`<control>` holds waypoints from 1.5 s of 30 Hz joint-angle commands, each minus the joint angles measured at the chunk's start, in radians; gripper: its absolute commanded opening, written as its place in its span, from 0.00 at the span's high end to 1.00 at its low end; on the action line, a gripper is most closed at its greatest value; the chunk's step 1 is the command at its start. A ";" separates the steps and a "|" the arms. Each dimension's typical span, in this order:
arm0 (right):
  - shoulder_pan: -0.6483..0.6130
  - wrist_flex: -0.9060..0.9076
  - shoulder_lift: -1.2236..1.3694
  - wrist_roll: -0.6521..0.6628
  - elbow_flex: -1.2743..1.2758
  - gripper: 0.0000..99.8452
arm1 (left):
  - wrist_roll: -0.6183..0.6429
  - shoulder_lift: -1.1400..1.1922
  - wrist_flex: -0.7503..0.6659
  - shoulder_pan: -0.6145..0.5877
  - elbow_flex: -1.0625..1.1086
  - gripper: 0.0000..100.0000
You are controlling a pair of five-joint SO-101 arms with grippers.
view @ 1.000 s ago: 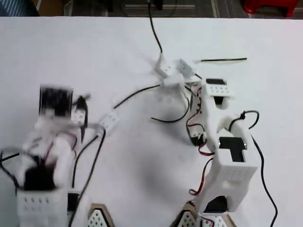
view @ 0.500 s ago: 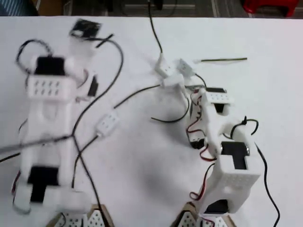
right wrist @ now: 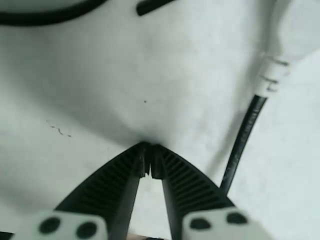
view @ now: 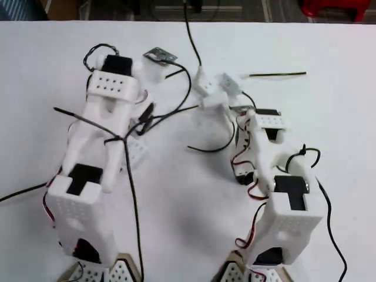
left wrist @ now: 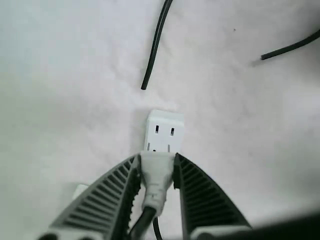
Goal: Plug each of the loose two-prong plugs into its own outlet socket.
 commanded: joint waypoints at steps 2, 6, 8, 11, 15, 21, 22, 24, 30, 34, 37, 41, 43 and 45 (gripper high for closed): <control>0.007 -0.048 -0.002 -0.008 0.003 0.98 | -0.009 -0.013 0.003 -0.007 -0.011 0.98; 0.002 -0.050 -0.002 -0.008 0.003 0.98 | -0.014 -0.013 0.011 -0.007 -0.011 0.98; 0.001 -0.051 -0.002 -0.008 0.003 0.98 | -0.015 -0.012 0.009 -0.007 -0.011 0.98; 0.002 -0.051 -0.002 -0.008 0.003 0.98 | -0.063 -0.012 0.003 -0.005 0.011 0.98; 0.002 -0.051 -0.002 -0.008 0.003 0.98 | -0.071 -0.012 -0.055 -0.005 0.077 0.98; 0.001 -0.058 -0.002 -0.009 0.003 0.98 | -0.075 -0.019 -0.095 0.036 0.149 0.98; 0.002 -0.058 -0.002 -0.009 0.003 0.98 | -0.075 -0.019 -0.095 0.044 0.149 0.98; 0.005 -0.058 -0.002 -0.009 0.003 0.98 | -0.077 -0.013 -0.100 0.051 0.152 0.98; 0.005 -0.058 -0.002 -0.009 0.003 0.98 | -0.077 -0.013 -0.101 0.051 0.153 0.98; 0.004 -0.058 -0.002 -0.014 0.003 0.98 | -0.130 -0.012 -0.100 0.051 0.153 0.98; 0.005 -0.058 -0.002 -0.054 0.003 0.98 | -0.126 -0.012 -0.098 0.053 0.153 0.98; 0.005 -0.058 -0.002 -0.058 0.003 0.98 | -0.098 -0.010 -0.107 0.051 0.153 0.98; 0.005 -0.058 -0.002 -0.058 0.003 0.98 | -0.098 -0.010 -0.127 0.051 0.167 0.98; 0.005 -0.058 -0.002 -0.058 0.003 0.98 | -0.098 -0.010 -0.163 0.051 0.207 0.98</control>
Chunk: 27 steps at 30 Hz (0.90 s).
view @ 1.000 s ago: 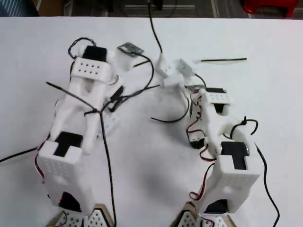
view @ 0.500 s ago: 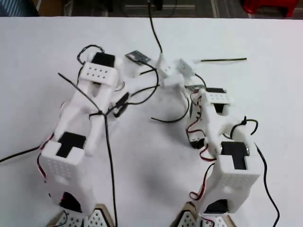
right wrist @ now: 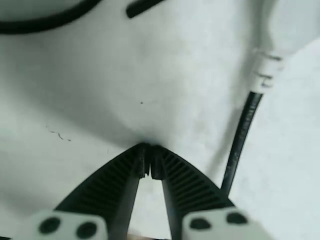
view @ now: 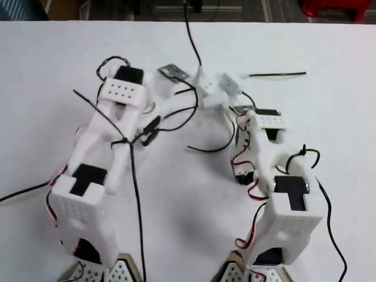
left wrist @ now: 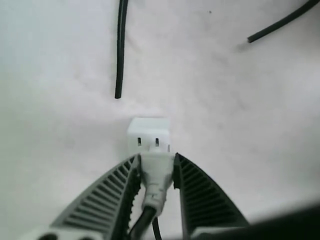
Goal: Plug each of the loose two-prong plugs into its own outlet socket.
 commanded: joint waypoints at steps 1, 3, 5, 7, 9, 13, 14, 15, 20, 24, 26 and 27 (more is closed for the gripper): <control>0.005 -0.048 -0.002 -0.011 0.002 0.98 | 0.011 -0.012 -0.055 0.007 0.049 0.98; 0.005 -0.048 -0.002 -0.011 0.002 0.98 | 0.011 -0.013 -0.083 0.012 0.084 0.98; 0.005 -0.048 -0.002 -0.011 0.002 0.98 | 0.011 -0.015 -0.089 0.012 0.091 0.98; 0.005 -0.048 -0.002 -0.011 0.002 0.98 | 0.011 -0.016 -0.100 0.005 0.091 0.98; 0.005 -0.048 -0.002 -0.011 0.002 0.98 | 0.011 -0.021 -0.114 -0.005 0.091 0.98; 0.005 -0.048 -0.002 -0.012 0.002 0.98 | 0.011 -0.018 -0.114 -0.030 0.072 0.98; 0.004 -0.048 -0.002 -0.012 0.002 0.98 | 0.011 -0.015 -0.114 -0.039 0.064 0.98; 0.004 -0.048 -0.002 -0.012 0.002 0.98 | 0.011 -0.015 -0.114 -0.045 0.060 0.98; 0.005 -0.048 -0.002 -0.014 0.002 0.98 | 0.011 -0.013 -0.114 -0.047 0.068 0.98; 0.005 -0.048 -0.002 -0.014 0.002 0.98 | 0.006 -0.012 -0.126 -0.035 0.095 0.98; 0.005 -0.048 -0.002 -0.014 0.002 0.98 | 0.009 -0.012 -0.157 -0.028 0.126 0.98; 0.005 -0.048 -0.002 -0.014 0.002 0.98 | 0.009 -0.012 -0.176 -0.025 0.149 0.98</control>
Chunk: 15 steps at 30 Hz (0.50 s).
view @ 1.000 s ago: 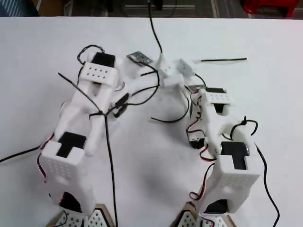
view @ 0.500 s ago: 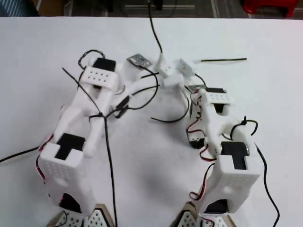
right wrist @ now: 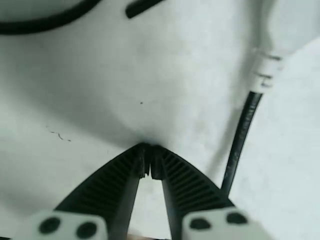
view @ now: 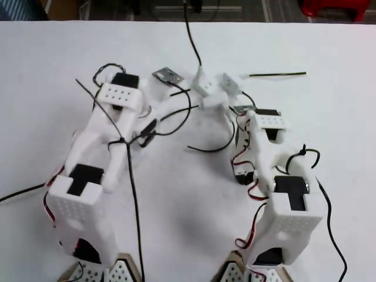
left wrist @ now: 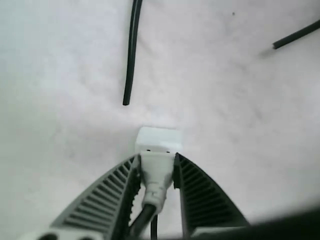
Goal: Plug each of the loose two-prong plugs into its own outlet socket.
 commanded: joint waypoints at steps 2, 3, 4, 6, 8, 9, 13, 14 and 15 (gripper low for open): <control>0.005 -0.048 -0.002 -0.011 0.002 0.98 | 0.011 -0.010 -0.086 0.008 0.080 0.98; 0.005 -0.048 -0.002 -0.011 0.002 0.98 | 0.011 -0.010 -0.106 0.005 0.101 0.98; 0.005 -0.048 -0.002 -0.011 0.002 0.98 | 0.011 -0.005 -0.117 0.002 0.117 0.98; 0.005 -0.048 -0.002 -0.011 0.002 0.98 | 0.005 0.021 -0.120 0.001 0.124 0.98; 0.005 -0.048 -0.002 -0.009 0.002 0.98 | 0.003 0.048 -0.118 0.001 0.118 0.96; 0.005 -0.048 -0.002 -0.009 0.002 0.98 | 0.003 0.061 -0.117 0.001 0.107 0.94; 0.005 -0.047 -0.002 -0.008 0.002 0.98 | 0.003 0.062 -0.025 0.001 0.017 0.76; 0.005 -0.047 -0.002 -0.008 0.002 0.98 | 0.003 0.062 0.002 0.001 -0.006 0.72; 0.005 -0.047 -0.002 -0.008 0.002 0.98 | 0.003 0.062 0.018 0.001 -0.023 0.68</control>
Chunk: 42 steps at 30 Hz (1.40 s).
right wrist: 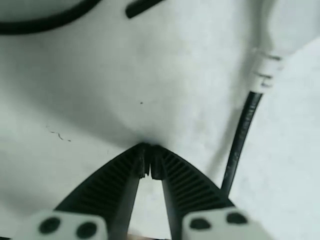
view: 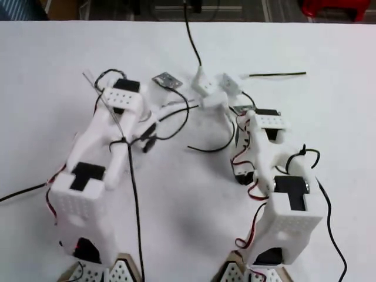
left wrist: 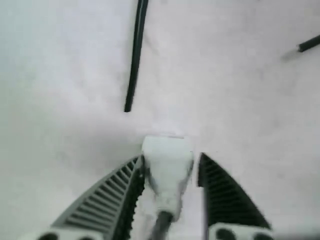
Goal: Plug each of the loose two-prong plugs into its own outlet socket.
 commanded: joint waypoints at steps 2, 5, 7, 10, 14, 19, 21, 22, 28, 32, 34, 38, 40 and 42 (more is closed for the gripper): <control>0.005 -0.047 -0.002 -0.008 0.002 0.98 | 0.002 0.005 0.075 0.007 -0.072 0.63; 0.005 -0.047 -0.002 -0.008 0.002 0.98 | -0.032 0.013 0.071 -0.018 -0.072 0.63; 0.005 -0.045 -0.002 -0.008 0.002 0.98 | -0.061 0.016 0.061 -0.045 -0.069 0.65; 0.005 -0.045 -0.002 -0.008 0.002 0.98 | -0.061 0.016 0.015 -0.097 -0.023 0.66; 0.005 -0.045 -0.002 -0.008 0.002 0.98 | -0.066 0.016 -0.084 -0.140 0.077 0.68; 0.005 -0.045 -0.002 -0.009 0.002 0.98 | -0.068 0.015 -0.121 -0.131 0.117 0.79; 0.005 -0.045 -0.002 -0.009 0.002 0.98 | -0.066 0.015 -0.138 -0.131 0.117 0.89; 0.005 -0.045 -0.002 -0.009 0.002 0.98 | -0.066 0.015 -0.143 -0.131 0.117 0.94; 0.007 -0.045 -0.002 -0.011 0.002 0.98 | 0.011 0.012 -0.097 -0.139 -0.029 0.96; 0.007 -0.045 -0.002 -0.012 0.002 0.98 | 0.195 0.016 -0.032 -0.139 -0.247 0.96; 0.007 -0.045 -0.002 -0.014 0.003 0.98 | 0.224 0.031 -0.005 -0.131 -0.367 0.98; 0.007 -0.044 -0.002 -0.014 0.003 0.98 | 0.227 0.194 0.089 -0.091 -0.680 0.98; 0.007 -0.044 -0.002 -0.012 0.003 0.98 | 0.227 0.325 0.153 -0.076 -0.885 0.98; 0.007 -0.044 -0.002 -0.012 0.003 0.98 | 0.227 0.460 0.216 -0.068 -1.111 0.98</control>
